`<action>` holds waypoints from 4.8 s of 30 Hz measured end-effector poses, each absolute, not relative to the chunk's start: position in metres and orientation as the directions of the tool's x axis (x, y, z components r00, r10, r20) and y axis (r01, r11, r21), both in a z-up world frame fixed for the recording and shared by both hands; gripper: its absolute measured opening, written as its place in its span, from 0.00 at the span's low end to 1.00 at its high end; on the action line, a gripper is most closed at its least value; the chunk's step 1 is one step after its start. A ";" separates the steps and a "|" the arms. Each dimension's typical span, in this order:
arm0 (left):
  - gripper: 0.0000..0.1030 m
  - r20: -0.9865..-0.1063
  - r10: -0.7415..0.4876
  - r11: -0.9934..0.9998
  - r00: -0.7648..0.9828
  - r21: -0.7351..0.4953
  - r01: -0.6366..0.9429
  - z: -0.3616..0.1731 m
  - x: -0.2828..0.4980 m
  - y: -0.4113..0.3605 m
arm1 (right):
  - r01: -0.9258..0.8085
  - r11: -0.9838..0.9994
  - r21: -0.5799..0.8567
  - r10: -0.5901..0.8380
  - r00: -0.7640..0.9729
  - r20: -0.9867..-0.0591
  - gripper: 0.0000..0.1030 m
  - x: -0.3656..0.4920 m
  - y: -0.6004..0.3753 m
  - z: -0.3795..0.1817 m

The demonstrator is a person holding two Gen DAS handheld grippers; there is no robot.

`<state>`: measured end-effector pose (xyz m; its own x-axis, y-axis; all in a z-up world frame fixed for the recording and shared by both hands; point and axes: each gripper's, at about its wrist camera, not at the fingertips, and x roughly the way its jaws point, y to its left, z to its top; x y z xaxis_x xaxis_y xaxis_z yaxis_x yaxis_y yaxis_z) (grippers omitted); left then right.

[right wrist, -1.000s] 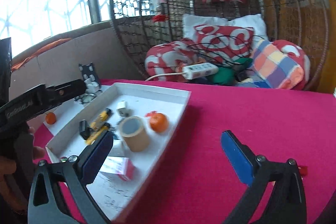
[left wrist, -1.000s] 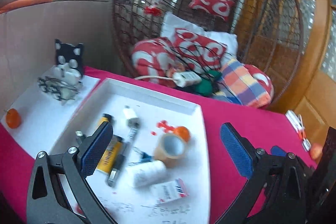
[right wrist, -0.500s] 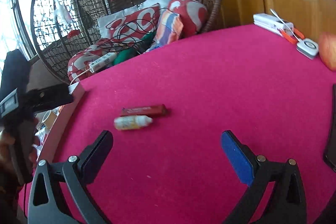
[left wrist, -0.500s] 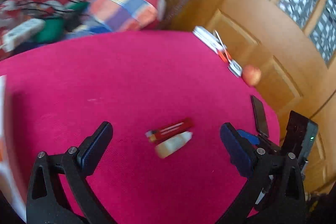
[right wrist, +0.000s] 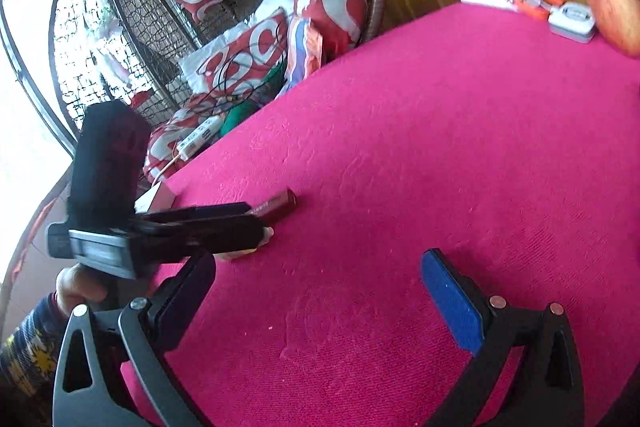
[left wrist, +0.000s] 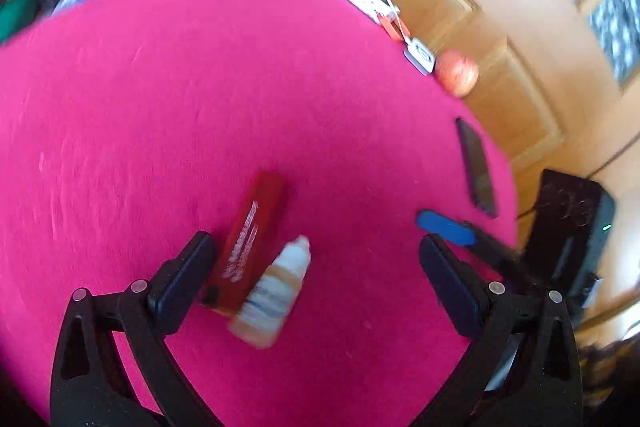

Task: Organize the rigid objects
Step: 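Move both open tools back toward the red USB stick and dropper bottle, then grasp the red USB stick with left tool while right tool grasps small dropper bottle, then carry the red USB stick and dropper bottle in both tools over the tray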

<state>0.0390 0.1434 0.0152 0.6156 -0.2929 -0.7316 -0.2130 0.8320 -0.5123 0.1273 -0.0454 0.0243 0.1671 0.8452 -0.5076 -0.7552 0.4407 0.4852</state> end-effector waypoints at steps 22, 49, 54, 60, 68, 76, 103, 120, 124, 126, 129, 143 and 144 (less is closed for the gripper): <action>0.83 -0.848 0.074 0.791 0.525 -0.271 -0.548 0.017 0.041 0.162 | -0.719 0.502 0.482 0.825 0.230 -0.516 1.00 0.144 -0.082 0.025; 0.16 -0.815 0.270 0.800 0.513 -0.106 -0.590 0.009 -0.017 0.176 | -0.908 0.415 -0.046 0.628 0.323 -0.708 0.69 0.048 0.047 0.021; 0.16 -0.805 0.272 0.796 0.527 -0.120 -0.594 0.008 -0.024 0.171 | -0.915 0.399 -0.063 0.645 0.329 -0.690 0.18 0.044 0.036 0.025; 0.16 -0.778 0.272 0.792 0.566 -0.152 -0.591 0.020 -0.039 0.160 | -0.907 0.420 0.039 0.716 0.304 -0.629 0.18 0.052 0.016 0.047; 0.16 -0.658 0.367 0.806 0.657 -0.128 -0.578 0.074 -0.064 0.138 | -0.911 0.407 0.072 0.817 0.328 -0.475 0.18 0.047 -0.007 0.102; 0.16 -0.548 0.431 0.803 0.717 -0.131 -0.582 0.121 -0.096 0.134 | -0.932 0.360 0.049 0.879 0.320 -0.354 0.18 0.026 -0.015 0.149; 0.16 -0.410 0.560 0.708 0.720 -0.214 -0.673 0.160 -0.196 0.155 | -0.983 0.167 -0.073 0.934 0.182 -0.309 0.18 -0.055 0.028 0.184; 0.16 -0.418 0.658 0.548 0.626 -0.304 -0.779 0.145 -0.278 0.206 | -0.985 0.002 -0.171 0.926 0.066 -0.372 0.18 -0.123 0.091 0.178; 0.16 -0.433 0.670 0.512 0.604 -0.321 -0.797 0.135 -0.292 0.218 | -0.984 -0.029 -0.175 0.918 0.043 -0.393 0.18 -0.136 0.103 0.173; 0.16 -0.438 0.675 0.500 0.594 -0.320 -0.805 0.133 -0.296 0.221 | -0.983 -0.041 -0.178 0.913 0.036 -0.407 0.18 -0.141 0.110 0.169; 0.16 -0.448 0.679 0.485 0.582 -0.323 -0.813 0.127 -0.301 0.225 | -0.983 -0.055 -0.173 0.905 0.024 -0.425 0.18 -0.146 0.120 0.165; 0.16 -0.516 0.683 0.393 0.517 -0.337 -0.855 0.098 -0.330 0.254 | -0.980 -0.119 -0.159 0.860 -0.022 -0.509 0.18 -0.173 0.168 0.141; 0.16 -0.522 0.684 0.383 0.510 -0.339 -0.859 0.095 -0.333 0.257 | -0.980 -0.123 -0.157 0.856 -0.025 -0.517 0.18 -0.175 0.172 0.138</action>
<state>-0.3332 0.2565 0.0951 0.5103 0.6835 -0.5219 -0.8594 0.3825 -0.3393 -0.1746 0.1716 0.1381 -0.0246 0.8557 -0.5168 -0.9799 -0.1230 -0.1571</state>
